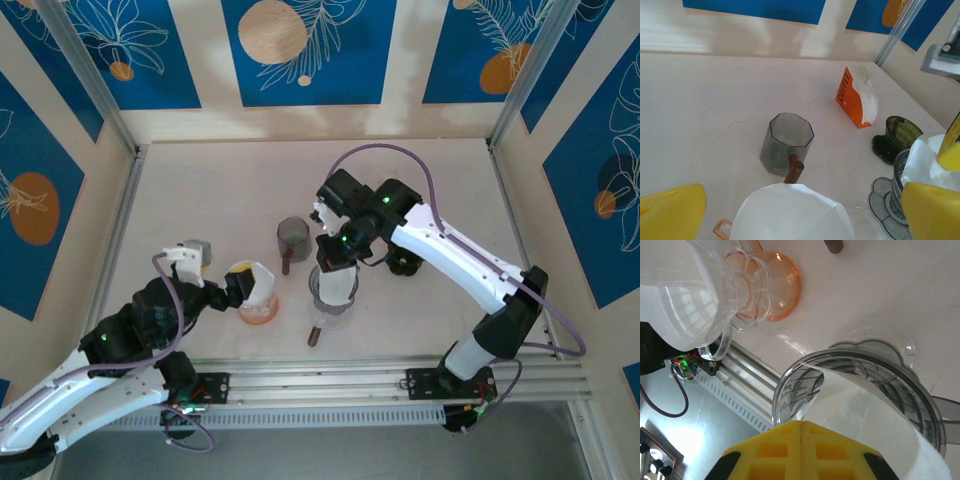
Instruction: Place the coffee filter in the dripper
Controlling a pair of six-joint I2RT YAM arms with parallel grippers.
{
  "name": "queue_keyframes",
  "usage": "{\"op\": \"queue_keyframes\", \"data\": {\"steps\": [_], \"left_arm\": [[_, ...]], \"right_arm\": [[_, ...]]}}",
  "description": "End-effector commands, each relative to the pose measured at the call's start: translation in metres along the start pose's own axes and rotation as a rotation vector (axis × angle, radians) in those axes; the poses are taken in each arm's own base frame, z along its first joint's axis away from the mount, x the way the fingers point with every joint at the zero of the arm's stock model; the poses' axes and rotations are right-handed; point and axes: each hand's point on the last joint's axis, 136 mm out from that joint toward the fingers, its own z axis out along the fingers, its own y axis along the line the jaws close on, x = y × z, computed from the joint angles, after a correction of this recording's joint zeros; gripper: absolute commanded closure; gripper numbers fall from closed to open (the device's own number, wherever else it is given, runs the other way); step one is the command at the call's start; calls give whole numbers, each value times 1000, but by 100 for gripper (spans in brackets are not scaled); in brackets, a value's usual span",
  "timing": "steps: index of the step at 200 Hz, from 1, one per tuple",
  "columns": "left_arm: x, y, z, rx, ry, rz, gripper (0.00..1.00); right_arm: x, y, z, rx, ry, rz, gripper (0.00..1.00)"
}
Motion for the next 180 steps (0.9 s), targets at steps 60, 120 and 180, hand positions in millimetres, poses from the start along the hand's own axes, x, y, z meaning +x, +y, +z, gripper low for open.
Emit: {"op": "queue_keyframes", "data": {"steps": [60,120,180], "left_arm": [[-12,-10,-3,37,3,4,0],[-21,-39,6,122,58,55,10],[-5,-100,40,280,318,144,41]], "right_arm": [[0,-1,2,-30,-44,7,73],[5,-12,-37,-15,-245,57,58],[30,-62,-50,158,-418,166,56]]}}
